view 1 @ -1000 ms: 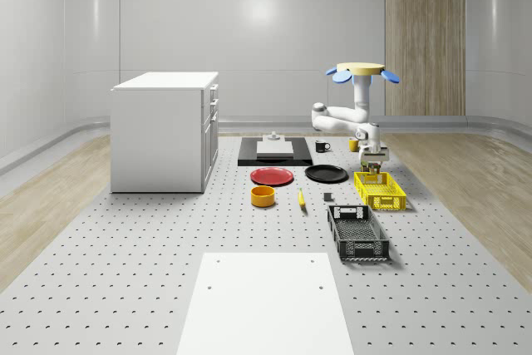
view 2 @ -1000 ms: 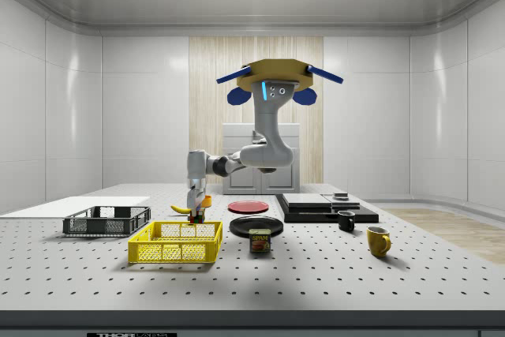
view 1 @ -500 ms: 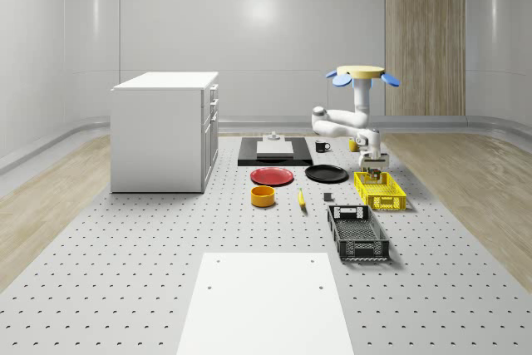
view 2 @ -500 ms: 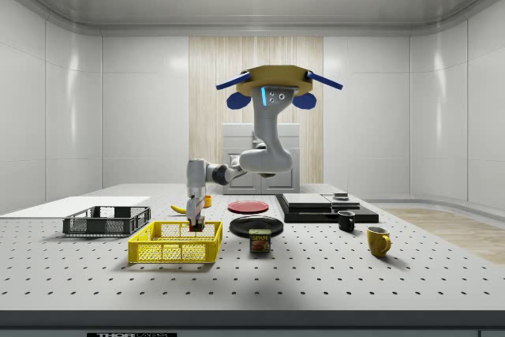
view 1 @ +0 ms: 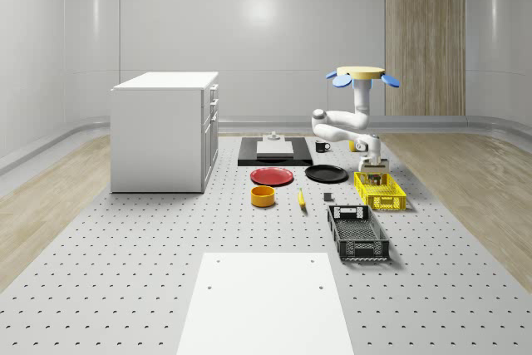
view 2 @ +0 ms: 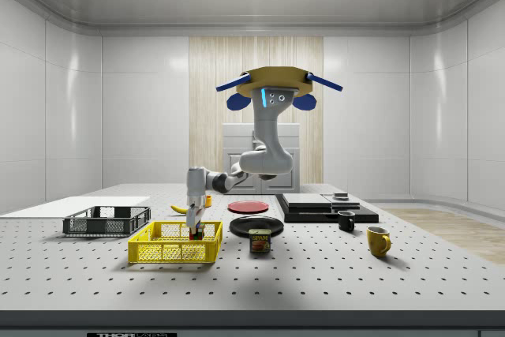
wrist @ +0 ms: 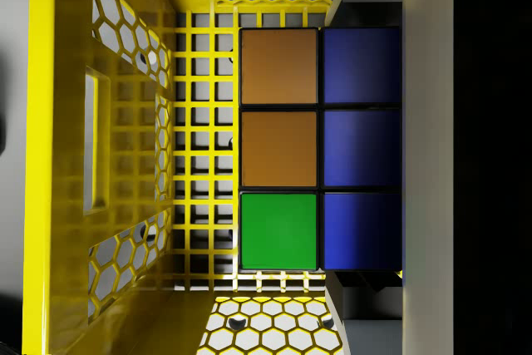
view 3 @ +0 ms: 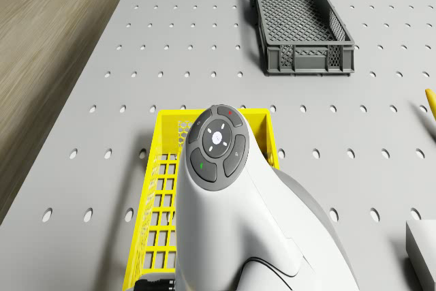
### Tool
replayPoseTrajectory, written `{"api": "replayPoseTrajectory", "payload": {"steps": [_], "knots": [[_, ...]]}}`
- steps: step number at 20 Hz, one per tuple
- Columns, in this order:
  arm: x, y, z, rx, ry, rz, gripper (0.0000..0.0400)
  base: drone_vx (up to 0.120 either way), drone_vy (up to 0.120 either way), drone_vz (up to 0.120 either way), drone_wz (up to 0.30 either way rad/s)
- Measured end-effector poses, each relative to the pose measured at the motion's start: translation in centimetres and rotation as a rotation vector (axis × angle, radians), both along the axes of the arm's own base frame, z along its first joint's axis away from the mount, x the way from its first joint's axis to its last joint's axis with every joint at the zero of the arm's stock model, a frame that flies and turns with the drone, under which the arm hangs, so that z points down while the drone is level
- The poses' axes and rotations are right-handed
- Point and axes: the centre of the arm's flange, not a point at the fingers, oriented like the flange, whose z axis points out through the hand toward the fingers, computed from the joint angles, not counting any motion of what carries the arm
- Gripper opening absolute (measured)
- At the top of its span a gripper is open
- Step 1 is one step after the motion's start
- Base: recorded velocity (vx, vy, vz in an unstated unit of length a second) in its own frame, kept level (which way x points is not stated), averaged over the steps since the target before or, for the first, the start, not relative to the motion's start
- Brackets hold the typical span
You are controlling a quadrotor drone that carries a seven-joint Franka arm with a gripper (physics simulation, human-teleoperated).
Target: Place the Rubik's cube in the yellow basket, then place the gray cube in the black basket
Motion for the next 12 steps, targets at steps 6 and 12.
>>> {"api": "replayPoseTrajectory", "payload": {"steps": [6, 12], "knots": [[0.0, 0.0, 1.6, 0.000, 0.000, 0.000, 0.0325, 0.000, 0.000, 0.000, 0.000], [0.0, 0.0, 2.1, 0.000, 0.000, 0.000, 0.0367, 0.000, 0.000, 0.000, 0.000]]}}
